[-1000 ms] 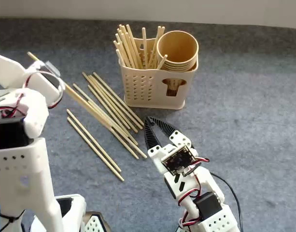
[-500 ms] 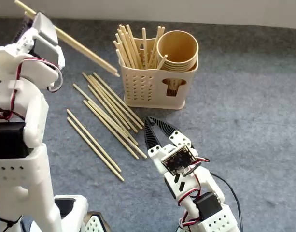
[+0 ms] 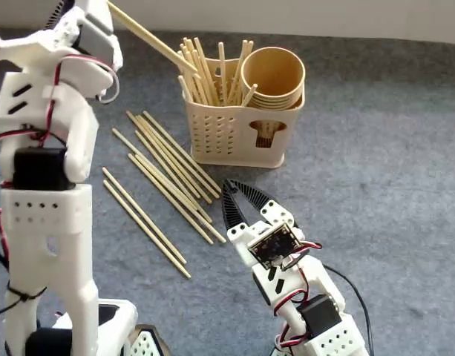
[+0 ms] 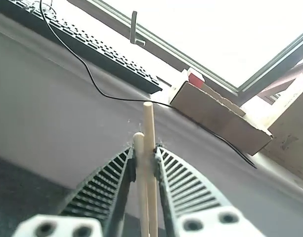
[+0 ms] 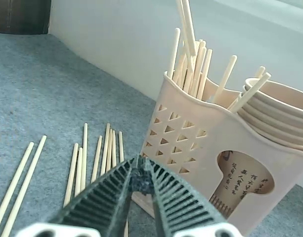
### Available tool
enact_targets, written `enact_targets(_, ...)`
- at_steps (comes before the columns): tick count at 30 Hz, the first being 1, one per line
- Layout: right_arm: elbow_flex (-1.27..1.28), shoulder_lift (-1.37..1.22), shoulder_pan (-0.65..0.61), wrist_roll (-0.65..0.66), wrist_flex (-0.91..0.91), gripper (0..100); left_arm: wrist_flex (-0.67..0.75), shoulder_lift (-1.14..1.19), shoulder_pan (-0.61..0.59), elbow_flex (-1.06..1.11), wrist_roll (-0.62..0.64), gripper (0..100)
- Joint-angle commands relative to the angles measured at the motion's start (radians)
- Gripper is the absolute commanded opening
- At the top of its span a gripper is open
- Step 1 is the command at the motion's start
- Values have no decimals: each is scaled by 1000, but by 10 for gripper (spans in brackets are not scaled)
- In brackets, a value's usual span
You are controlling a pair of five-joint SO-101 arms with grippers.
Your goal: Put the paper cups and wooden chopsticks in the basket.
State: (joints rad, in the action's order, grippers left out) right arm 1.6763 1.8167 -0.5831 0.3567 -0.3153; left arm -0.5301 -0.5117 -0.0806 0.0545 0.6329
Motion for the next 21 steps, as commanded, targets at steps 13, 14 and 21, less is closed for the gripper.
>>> enact_targets(13, 102, 12, 8, 12, 2, 6, -17, 171, 163, -51, -97, 11)
enact_targets(14, 102, 12, 8, 12, 2, 6, -35, 174, 174, -51, -149, 11)
enact_targets(21, 102, 12, 8, 12, 2, 6, -97, 177, 202, -51, -305, 11)
